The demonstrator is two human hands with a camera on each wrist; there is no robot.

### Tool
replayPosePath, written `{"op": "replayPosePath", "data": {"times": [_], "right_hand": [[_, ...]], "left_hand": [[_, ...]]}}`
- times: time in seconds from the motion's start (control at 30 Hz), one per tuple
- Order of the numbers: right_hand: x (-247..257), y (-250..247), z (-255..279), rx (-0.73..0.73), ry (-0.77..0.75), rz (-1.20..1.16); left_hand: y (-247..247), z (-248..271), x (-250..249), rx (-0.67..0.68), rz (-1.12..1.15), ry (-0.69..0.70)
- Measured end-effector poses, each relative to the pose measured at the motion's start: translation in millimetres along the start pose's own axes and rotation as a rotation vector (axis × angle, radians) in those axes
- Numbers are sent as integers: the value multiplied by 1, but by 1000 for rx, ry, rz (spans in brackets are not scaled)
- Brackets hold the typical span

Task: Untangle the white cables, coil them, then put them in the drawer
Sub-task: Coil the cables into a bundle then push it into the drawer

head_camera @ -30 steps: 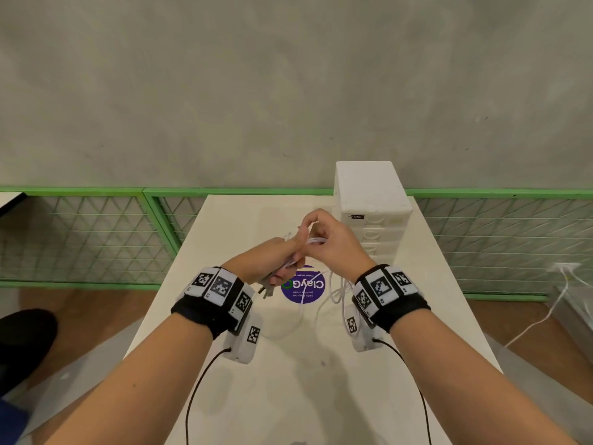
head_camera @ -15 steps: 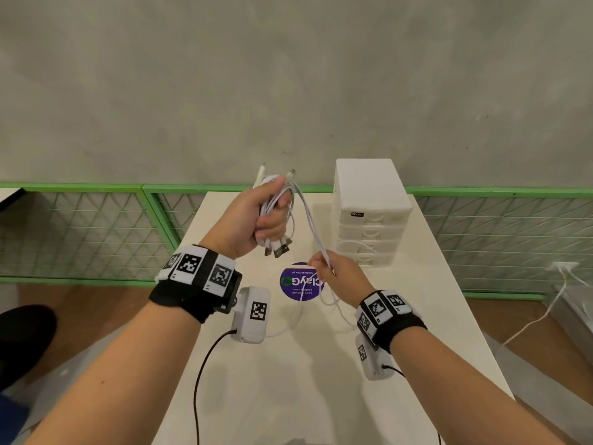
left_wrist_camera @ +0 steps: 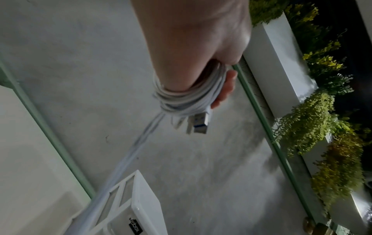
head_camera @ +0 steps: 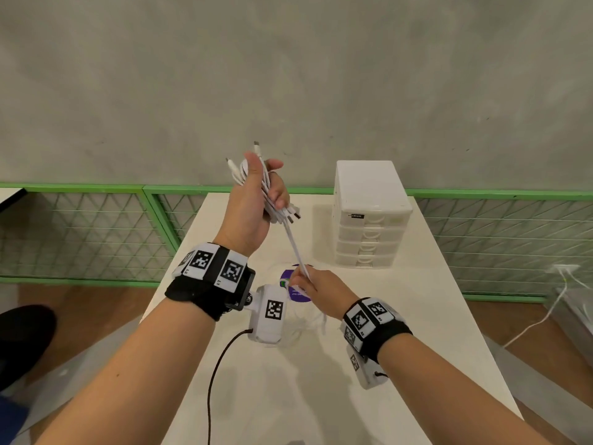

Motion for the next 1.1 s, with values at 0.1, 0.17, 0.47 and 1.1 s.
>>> {"op": "replayPosePath", "data": {"times": [0.1,0.17,0.47,1.1], "right_hand": [[12,5,1,35,-77,39],[21,5,3,29,-114,63],[49,-31,7,-280,-282,-68],[19,-67,-8,-346,-282,-151]], "left_hand": [[-9,-4,4,-141,-106,92],[-18,-4,8,-203,-227,128],[-30,8,38,-19,-1084,-252],[1,39,39,672,-480,-768]]}}
Point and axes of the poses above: each hand's wrist, its own z-axis away from the middle knuckle, its own y-axis out of the palm, x = y × z, the point moved 3 cm from there along -z, towards the middle knuckle, and after that the axes turned 11 degrees about x, right-handed, at the moved point
